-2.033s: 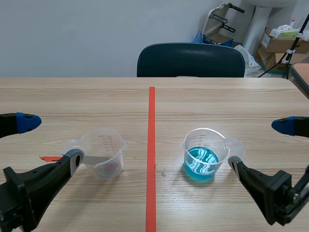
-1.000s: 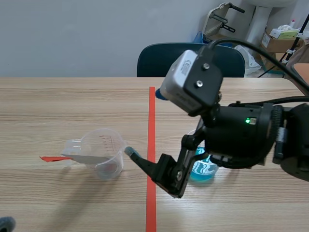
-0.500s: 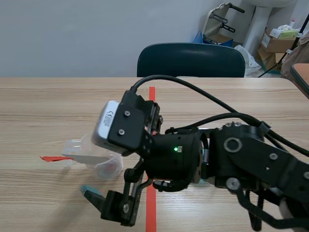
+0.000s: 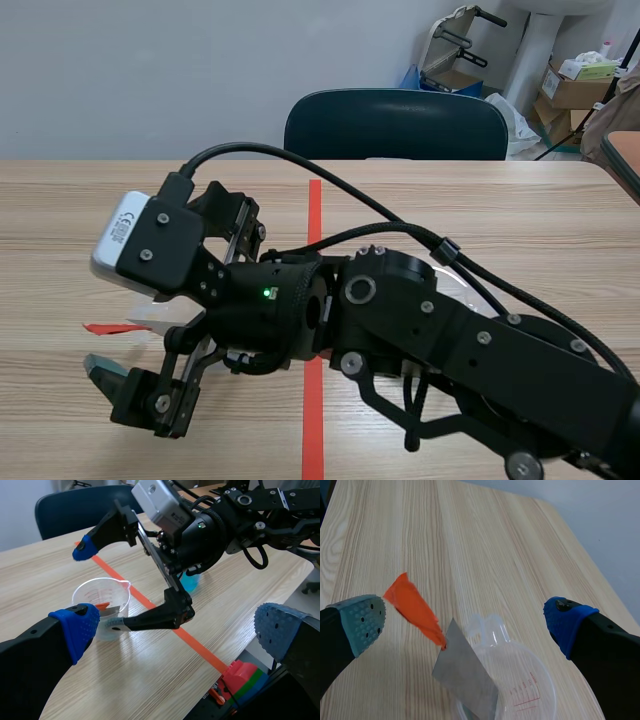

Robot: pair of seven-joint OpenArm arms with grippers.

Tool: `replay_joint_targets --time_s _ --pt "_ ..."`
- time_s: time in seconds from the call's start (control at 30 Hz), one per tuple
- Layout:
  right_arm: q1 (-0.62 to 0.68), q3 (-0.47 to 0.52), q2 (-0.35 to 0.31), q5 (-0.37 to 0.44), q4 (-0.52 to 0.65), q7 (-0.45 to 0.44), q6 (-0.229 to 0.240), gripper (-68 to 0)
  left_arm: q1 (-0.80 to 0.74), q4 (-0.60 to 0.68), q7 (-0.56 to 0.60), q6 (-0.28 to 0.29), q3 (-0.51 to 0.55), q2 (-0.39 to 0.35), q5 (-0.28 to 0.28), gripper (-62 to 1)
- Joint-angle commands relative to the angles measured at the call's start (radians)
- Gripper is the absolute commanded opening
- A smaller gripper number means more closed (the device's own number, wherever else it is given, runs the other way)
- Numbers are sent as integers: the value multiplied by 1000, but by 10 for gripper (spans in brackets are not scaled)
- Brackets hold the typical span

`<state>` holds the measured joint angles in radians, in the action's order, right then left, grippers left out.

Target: Do the redox reaction experiment

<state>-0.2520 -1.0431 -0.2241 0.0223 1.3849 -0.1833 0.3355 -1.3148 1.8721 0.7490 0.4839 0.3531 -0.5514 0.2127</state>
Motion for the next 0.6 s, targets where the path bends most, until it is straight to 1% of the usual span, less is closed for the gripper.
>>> replay_joint_targets --time_s 0.0,0.1,0.13,0.2,0.3,0.37,0.47,0.57 --pt "-22 0 5 3 4 -14 -6 4 -2 -13 11 6 -1 3 29 14" --pt "-23 0 12 -3 0 -15 -15 4 -2 -39 11 5 -1 3 60 14" --pt "-23 0 14 -12 0 -15 -15 -19 -2 -48 11 5 -1 3 70 14" --pt "-23 0 16 -20 0 -15 -16 -87 -2 -67 11 1 -1 3 92 14" --pt "-23 0 16 -23 0 -15 -40 -197 -2 -93 11 -2 -1 3 126 14" --pt "-23 0 16 -23 0 -15 -53 -257 -2 -108 11 -12 -1 3 146 14" --pt "-23 0 16 -23 0 -16 -56 -325 -2 -129 11 -28 -1 3 174 14" --pt "-23 0 16 -23 0 -27 -56 -390 -2 -144 11 -28 -1 3 177 14"
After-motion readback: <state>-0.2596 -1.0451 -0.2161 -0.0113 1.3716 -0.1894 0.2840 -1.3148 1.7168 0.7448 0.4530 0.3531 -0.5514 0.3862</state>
